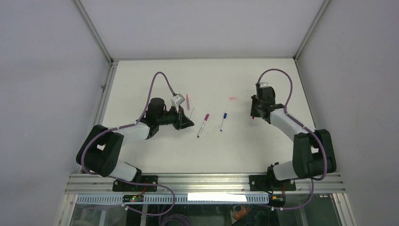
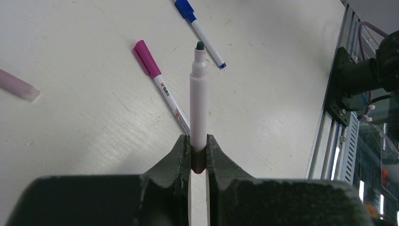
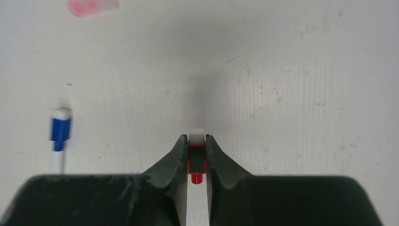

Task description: Insert the pens into the pen caps

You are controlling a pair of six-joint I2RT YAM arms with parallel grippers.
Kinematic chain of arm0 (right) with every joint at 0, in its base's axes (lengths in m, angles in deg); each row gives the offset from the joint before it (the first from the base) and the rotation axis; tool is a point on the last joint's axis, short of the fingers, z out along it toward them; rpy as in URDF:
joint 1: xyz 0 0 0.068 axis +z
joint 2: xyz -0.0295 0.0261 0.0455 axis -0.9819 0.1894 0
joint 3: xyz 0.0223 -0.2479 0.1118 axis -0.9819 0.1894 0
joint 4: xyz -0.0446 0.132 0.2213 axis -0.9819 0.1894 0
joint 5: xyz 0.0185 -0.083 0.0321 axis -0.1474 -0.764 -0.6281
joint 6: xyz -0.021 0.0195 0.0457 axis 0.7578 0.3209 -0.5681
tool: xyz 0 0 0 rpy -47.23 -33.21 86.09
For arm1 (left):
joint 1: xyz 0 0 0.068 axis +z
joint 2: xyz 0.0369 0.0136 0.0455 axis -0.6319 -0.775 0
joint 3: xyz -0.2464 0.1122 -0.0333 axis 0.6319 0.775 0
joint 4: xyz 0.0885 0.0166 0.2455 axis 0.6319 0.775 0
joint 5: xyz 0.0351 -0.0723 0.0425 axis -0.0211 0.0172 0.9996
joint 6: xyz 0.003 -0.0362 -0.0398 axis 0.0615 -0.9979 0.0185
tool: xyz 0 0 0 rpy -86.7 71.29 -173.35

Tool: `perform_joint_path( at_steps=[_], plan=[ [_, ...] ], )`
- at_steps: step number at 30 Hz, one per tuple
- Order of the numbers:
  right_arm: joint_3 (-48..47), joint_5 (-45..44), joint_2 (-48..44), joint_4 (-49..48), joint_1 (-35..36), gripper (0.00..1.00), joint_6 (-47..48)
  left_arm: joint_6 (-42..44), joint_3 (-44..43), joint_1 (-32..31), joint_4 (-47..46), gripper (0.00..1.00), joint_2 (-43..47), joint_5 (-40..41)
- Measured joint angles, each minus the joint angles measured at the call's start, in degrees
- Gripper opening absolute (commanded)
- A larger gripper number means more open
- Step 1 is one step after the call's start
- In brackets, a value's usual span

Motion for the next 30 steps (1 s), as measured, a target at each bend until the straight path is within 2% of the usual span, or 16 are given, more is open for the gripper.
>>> perform_joint_path(
  at_steps=[4,9,16,30],
  plan=[
    [0.46,2.25,-6.80,-4.07,1.90,0.00,-1.99,-0.37,0.02,0.00,-0.92,0.00,-0.02,-0.33],
    [4.74,3.98,-12.46,-16.31,8.96,0.00,-5.33,-3.80,0.24,-0.02,-7.19,0.00,-1.64,-1.73],
    [6.54,5.31,-10.01,-27.89,18.29,0.00,-8.13,-6.51,1.51,0.00,-11.89,0.00,-2.34,-1.86],
    [5.70,7.91,-6.99,-42.29,23.78,0.00,-10.82,-8.15,1.53,0.00,-15.04,0.00,-1.40,-1.95]
  ],
)
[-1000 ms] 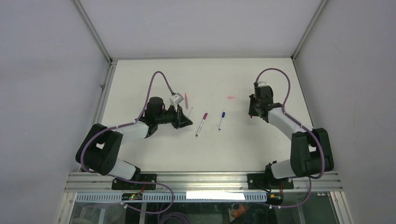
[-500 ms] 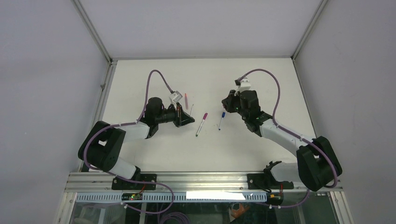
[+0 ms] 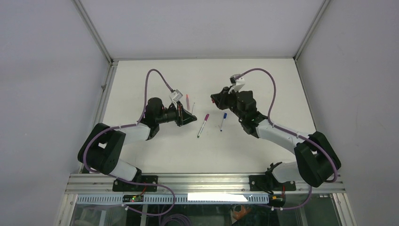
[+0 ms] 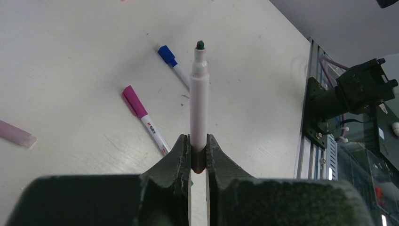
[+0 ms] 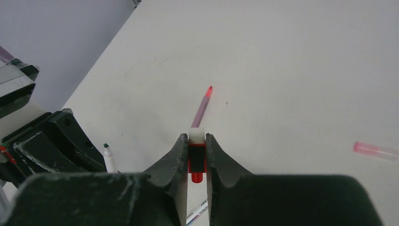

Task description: Insert the pens into the pen caps

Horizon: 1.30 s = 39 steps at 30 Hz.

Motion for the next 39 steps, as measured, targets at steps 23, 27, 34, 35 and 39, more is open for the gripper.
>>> perform_joint_path(
  at_steps=[23,27,34,35,39],
  plan=[
    [-2.43,5.75,6.91,-19.32,2.84,0.00,-4.33,-6.95,-0.76,-0.02,-9.07,0.00,-3.54,-4.31],
    [-3.76,6.58,8.39,-20.24,3.23,0.00,-4.55,-7.32,-1.92,0.00,-9.62,0.00,-3.56,-4.61],
    [-4.37,7.69,8.92,-20.61,3.89,0.00,-4.68,-7.67,-2.40,0.00,-10.21,0.00,-3.56,-5.46],
    [-4.37,7.87,8.92,-20.61,3.96,0.00,-4.68,-7.74,-2.40,0.00,-10.23,0.00,-3.56,-5.49],
    [-4.37,8.31,8.92,-20.61,4.09,0.00,-4.68,-8.02,-2.40,0.00,-10.25,0.00,-3.56,-5.51]
  ],
)
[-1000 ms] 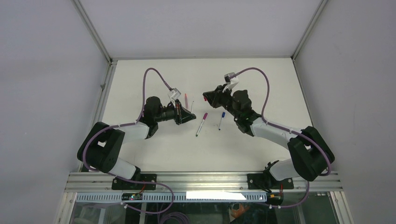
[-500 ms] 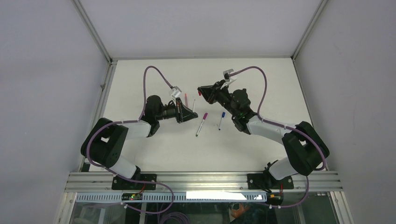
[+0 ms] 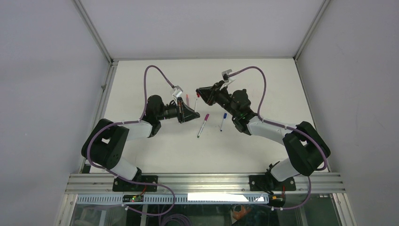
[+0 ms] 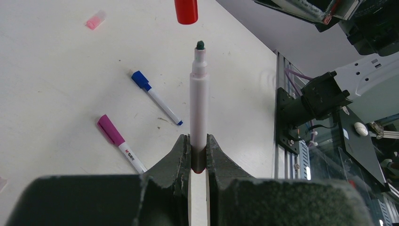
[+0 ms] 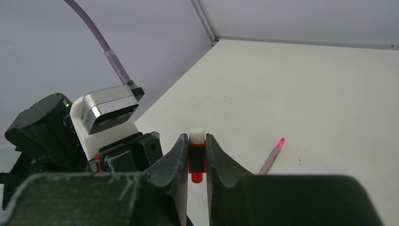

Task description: Insert the pens into the pen caps

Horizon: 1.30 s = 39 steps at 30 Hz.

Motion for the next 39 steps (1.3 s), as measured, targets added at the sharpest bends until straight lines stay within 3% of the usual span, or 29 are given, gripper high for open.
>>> perform_joint_path(
  at_steps=[39],
  plan=[
    [-0.07,2.71,0.02,-0.31,1.18,0.00,0.26,-0.37,-0.02,0.00,-0.35,0.00,-0.42,0.00]
  ],
)
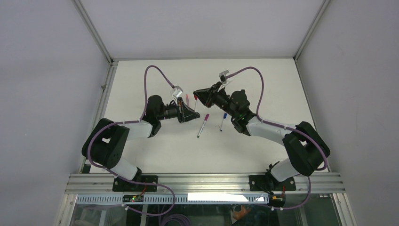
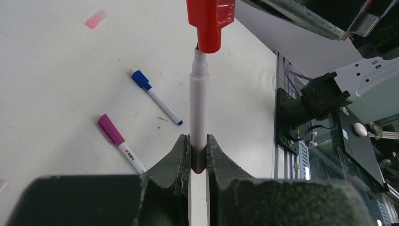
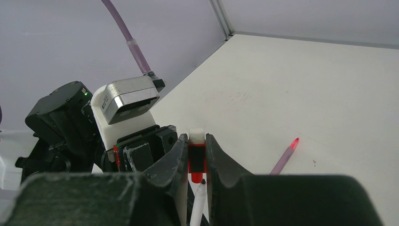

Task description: Insert the pens into the pen caps

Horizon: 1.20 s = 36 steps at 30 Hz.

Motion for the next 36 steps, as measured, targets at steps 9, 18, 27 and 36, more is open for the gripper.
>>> perform_joint_path(
  at_steps=[9,18,27,36],
  plan=[
    [-0.11,-0.13,0.00,0.04,0.00,0.00,1.73,0.00,0.00,0.00,0.00,0.00,-0.09,-0.04],
    [-1.38,-0.46,0.00,0.20,0.00,0.00,2.43,0.33,0.00,0.00,0.37,0.00,-0.11,-0.22],
    [-1.38,-0.48,0.00,0.46,0.02,0.00,2.38,1.44,0.00,0.00,0.94,0.00,-0.11,-0.20],
    [-0.85,-0.92,0.00,0.48,0.02,0.00,2.36,1.70,0.02,0.00,1.49,0.00,-0.09,-0.17]
  ],
)
